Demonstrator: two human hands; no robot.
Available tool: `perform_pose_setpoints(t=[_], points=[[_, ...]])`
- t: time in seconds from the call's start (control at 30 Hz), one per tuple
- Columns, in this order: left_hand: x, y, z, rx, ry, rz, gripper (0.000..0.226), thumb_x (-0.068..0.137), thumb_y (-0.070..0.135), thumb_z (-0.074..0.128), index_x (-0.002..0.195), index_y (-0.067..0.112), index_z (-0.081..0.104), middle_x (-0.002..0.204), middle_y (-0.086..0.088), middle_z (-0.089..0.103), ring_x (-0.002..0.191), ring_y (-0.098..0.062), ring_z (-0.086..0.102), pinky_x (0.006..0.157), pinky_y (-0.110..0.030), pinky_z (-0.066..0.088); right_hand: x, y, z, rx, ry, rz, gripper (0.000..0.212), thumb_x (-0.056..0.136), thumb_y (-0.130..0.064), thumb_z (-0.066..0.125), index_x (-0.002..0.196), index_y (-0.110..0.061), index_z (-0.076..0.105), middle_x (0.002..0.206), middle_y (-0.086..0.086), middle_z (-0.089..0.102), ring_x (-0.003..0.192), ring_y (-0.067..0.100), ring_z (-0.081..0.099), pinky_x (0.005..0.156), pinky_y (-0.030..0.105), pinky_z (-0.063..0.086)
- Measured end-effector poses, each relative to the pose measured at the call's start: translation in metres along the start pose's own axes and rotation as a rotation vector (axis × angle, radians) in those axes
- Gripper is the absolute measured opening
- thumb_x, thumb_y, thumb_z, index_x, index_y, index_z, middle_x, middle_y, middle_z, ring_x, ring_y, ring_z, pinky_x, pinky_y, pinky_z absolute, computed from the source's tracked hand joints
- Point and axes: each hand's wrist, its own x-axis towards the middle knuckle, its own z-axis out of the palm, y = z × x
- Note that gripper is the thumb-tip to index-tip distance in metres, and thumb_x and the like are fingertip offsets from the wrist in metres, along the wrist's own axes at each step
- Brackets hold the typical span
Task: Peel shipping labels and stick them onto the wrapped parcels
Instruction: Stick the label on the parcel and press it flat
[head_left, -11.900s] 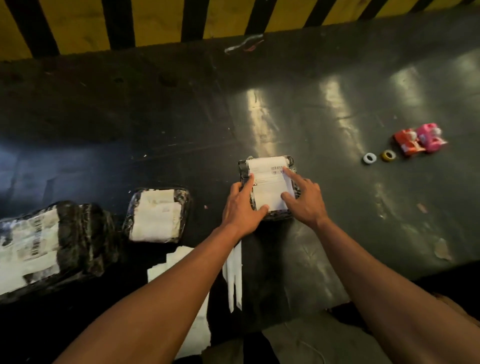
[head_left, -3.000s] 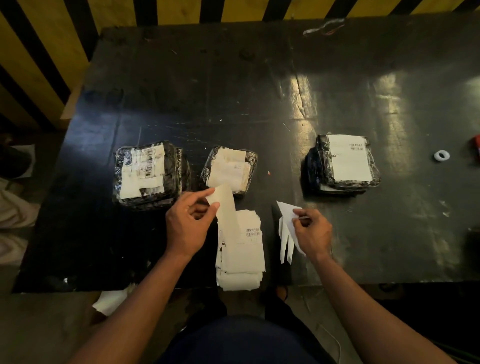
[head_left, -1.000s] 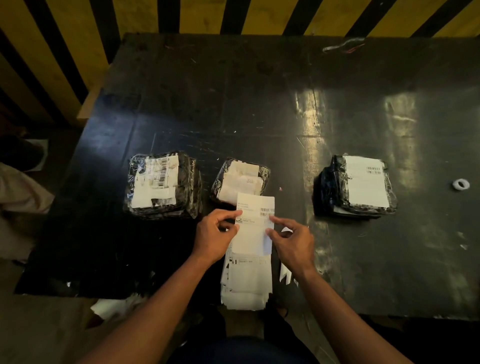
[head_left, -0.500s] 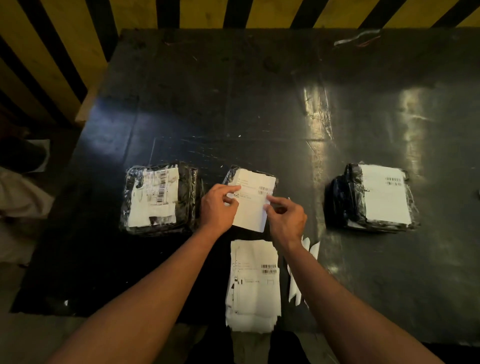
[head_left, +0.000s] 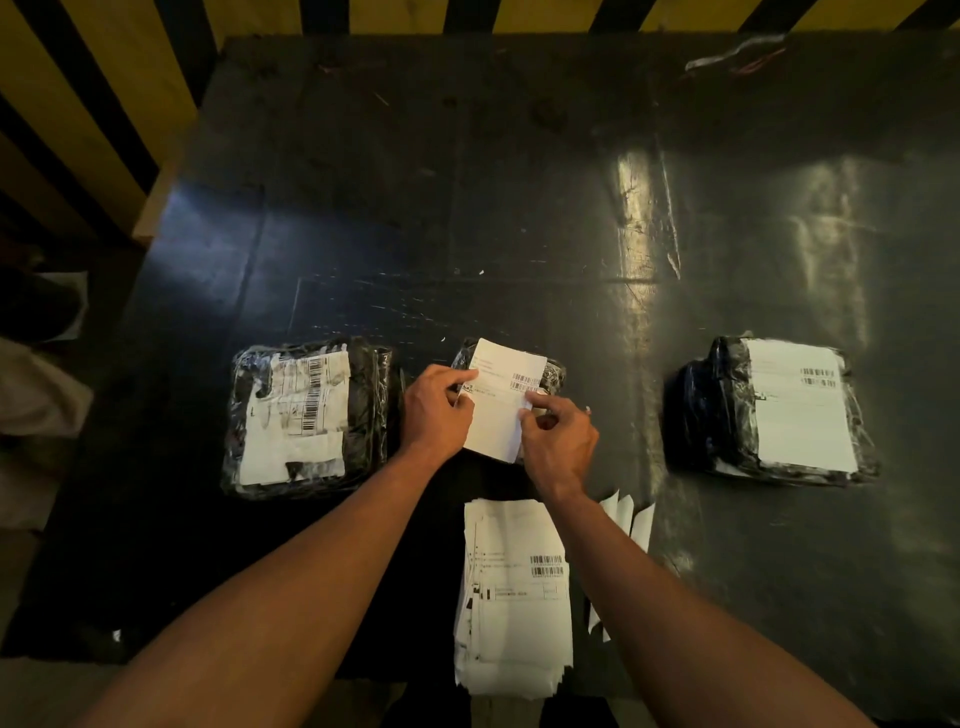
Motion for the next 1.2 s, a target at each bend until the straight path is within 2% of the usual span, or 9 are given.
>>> perform_pose_setpoints(t=[0.1,0.27,0.37,0.47,0.7,0.83,1.07,1.13,1.2], points=[[0.002,0.000,0.001,0.012,-0.011,-0.001,0.042,0.092,-0.001,0.070,0.129,0.019,0.070,0.132,0.001,0.061,0.094,-0.007,0.061,0.069,-0.005,0.044,-0.001,-0.001,0.002,-0.051,0.015,-0.035,0.027,0.093,-0.020,0.075,0.120,-0.015,0.074,0.123,0.004,0.072,0.100,0.013,0.070,0.057,-0.005,0.041],[0.003,0.001,0.003,0.068,-0.025,0.015,0.042,0.093,0.001,0.070,0.131,0.019,0.068,0.134,0.001,0.059,0.105,-0.012,0.064,0.082,-0.013,0.052,0.002,-0.002,0.003,-0.191,0.002,-0.147,0.030,0.093,-0.017,0.075,0.122,-0.011,0.074,0.127,0.004,0.068,0.102,0.016,0.069,0.087,0.019,0.055],[0.004,0.000,0.003,0.112,-0.042,0.028,0.043,0.093,0.004,0.072,0.132,0.020,0.067,0.134,0.002,0.059,0.110,-0.015,0.064,0.087,-0.020,0.056,0.005,-0.003,0.003,-0.283,-0.053,-0.183,0.033,0.093,-0.018,0.074,0.125,-0.011,0.072,0.130,0.002,0.061,0.109,0.018,0.066,0.095,0.027,0.057],[0.006,0.000,0.002,0.166,-0.051,0.050,0.043,0.091,0.008,0.074,0.132,0.023,0.067,0.133,0.002,0.059,0.113,-0.016,0.061,0.092,-0.026,0.057,0.008,-0.006,-0.002,-0.364,-0.054,-0.135,0.034,0.092,-0.023,0.076,0.126,-0.019,0.072,0.126,-0.001,0.049,0.102,0.009,0.052,0.087,0.016,0.046],[0.006,0.004,-0.002,0.264,-0.064,0.012,0.044,0.087,0.016,0.079,0.127,0.031,0.068,0.147,-0.002,0.037,0.134,-0.023,0.042,0.109,-0.032,0.047,0.004,0.004,-0.004,-0.442,-0.028,-0.139,0.038,0.092,-0.036,0.075,0.129,-0.032,0.069,0.119,-0.006,0.043,0.110,0.015,0.053,0.083,0.023,0.047],[0.003,0.007,-0.003,0.198,-0.125,-0.055,0.048,0.091,0.013,0.076,0.134,0.030,0.063,0.145,-0.004,0.043,0.130,-0.023,0.051,0.101,-0.027,0.048,0.004,0.004,-0.002,-0.367,-0.034,-0.131,0.037,0.093,-0.031,0.074,0.129,-0.029,0.068,0.124,-0.005,0.042,0.114,0.017,0.055,0.097,0.032,0.057],[-0.028,0.003,0.010,0.185,-0.086,-0.078,0.051,0.091,0.025,0.076,0.137,0.036,0.056,0.136,0.000,0.040,0.106,-0.014,0.052,0.085,-0.018,0.043,0.028,0.002,-0.021,-0.447,-0.112,-0.216,0.036,0.094,-0.026,0.073,0.129,-0.030,0.069,0.132,-0.004,0.047,0.123,0.018,0.053,0.100,0.035,0.056],[-0.037,0.000,0.015,0.180,-0.077,-0.045,0.052,0.092,0.026,0.075,0.139,0.034,0.054,0.140,-0.001,0.036,0.114,-0.016,0.054,0.087,-0.018,0.045,0.027,0.004,-0.028,-0.543,-0.116,-0.312,0.038,0.094,-0.029,0.073,0.131,-0.030,0.068,0.138,-0.001,0.048,0.127,0.020,0.051,0.100,0.037,0.056],[-0.040,-0.005,0.018,0.213,-0.049,0.046,0.052,0.093,0.025,0.074,0.141,0.030,0.056,0.150,-0.001,0.031,0.129,-0.019,0.048,0.098,-0.022,0.048,0.022,0.011,-0.032,-0.773,-0.109,-0.541,0.046,0.091,-0.030,0.074,0.136,-0.028,0.065,0.147,0.006,0.049,0.133,0.028,0.049,0.102,0.043,0.053]])
